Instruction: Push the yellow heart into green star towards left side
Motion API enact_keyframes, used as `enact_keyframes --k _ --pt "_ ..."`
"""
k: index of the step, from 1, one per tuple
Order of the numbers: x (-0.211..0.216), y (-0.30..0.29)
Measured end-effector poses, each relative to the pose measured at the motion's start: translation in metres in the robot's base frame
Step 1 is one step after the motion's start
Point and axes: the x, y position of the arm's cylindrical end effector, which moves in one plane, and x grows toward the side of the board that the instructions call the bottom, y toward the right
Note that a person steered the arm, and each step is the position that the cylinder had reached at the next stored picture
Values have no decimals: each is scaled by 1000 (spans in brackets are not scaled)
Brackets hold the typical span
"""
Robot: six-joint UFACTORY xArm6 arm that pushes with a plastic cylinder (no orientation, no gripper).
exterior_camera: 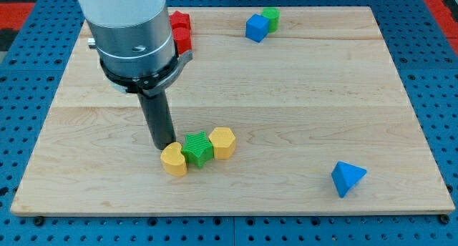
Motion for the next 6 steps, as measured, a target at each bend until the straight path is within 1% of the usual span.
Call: enact_keyframes --k 2,3,4,5,6 --pt "5 -14" --pt "26 -47" --pt "62 -56" --pt "72 -17" --pt "55 5"
